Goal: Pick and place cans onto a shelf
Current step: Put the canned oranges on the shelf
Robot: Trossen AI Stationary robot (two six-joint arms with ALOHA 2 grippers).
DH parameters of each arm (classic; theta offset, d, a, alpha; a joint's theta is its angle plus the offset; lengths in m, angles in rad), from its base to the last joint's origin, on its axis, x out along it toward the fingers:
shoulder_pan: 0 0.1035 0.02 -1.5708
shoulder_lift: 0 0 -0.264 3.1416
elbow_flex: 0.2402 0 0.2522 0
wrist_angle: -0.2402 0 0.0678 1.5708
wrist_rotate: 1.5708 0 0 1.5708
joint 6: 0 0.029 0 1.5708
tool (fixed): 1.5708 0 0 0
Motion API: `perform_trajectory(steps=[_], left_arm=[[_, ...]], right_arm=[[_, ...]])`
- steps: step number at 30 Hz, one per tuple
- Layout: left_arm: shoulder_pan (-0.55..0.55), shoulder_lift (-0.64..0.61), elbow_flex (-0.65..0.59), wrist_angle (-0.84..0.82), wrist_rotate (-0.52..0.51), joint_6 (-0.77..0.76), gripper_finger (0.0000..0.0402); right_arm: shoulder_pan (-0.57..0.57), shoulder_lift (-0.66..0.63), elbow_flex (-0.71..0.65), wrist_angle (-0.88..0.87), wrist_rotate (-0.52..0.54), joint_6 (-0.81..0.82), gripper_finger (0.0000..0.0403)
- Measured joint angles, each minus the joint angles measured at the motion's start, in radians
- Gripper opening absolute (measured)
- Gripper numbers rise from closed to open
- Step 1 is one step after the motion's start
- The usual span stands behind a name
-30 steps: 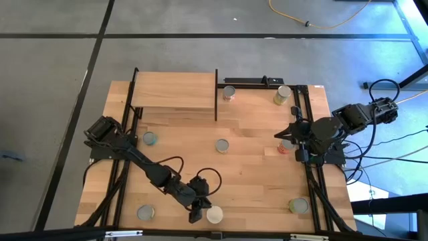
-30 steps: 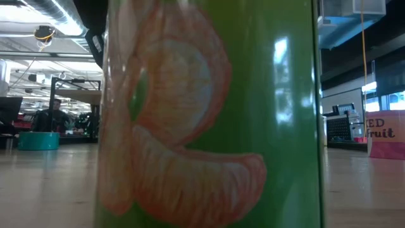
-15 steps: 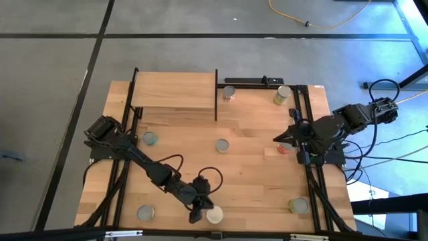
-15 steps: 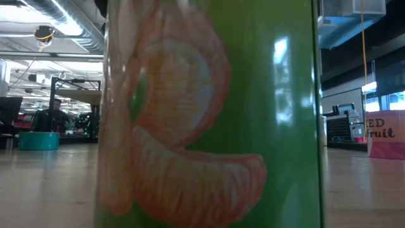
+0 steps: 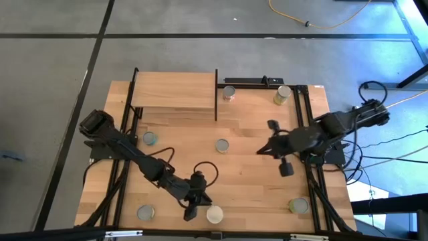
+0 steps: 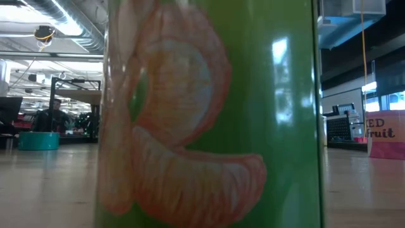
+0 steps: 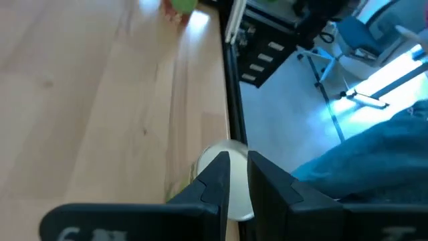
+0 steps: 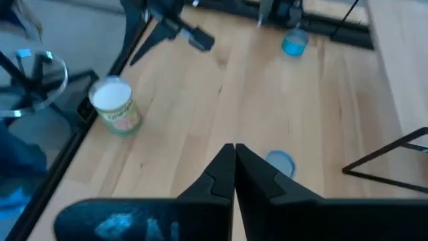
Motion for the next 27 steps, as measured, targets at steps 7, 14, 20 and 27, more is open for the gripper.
perform_trajectory(steps=[7, 14, 20, 27], left_arm=[[0.001, 0.009, 0.0, -0.075, 0.115, -0.151, 0.0046], [0.04, 0.014, 0.2, -0.416, 0.158, -0.246, 0.0046], [0.074, 0.078, 0.455, -0.768, 0.121, -0.343, 0.0046], [0.072, 0.237, 0.602, -0.886, 0.178, -0.443, 0.0046]], right_arm=[[0.0, 0.154, 0.226, -0.194, 0.085, 0.003, 0.0013], [0.001, 0.168, 0.29, -0.216, 0.108, 0.005, 0.0013], [0.0, 0.168, 0.297, -0.219, 0.121, 0.033, 0.0013], [0.0, 0.165, 0.297, -0.219, 0.168, 0.031, 0.0013]])
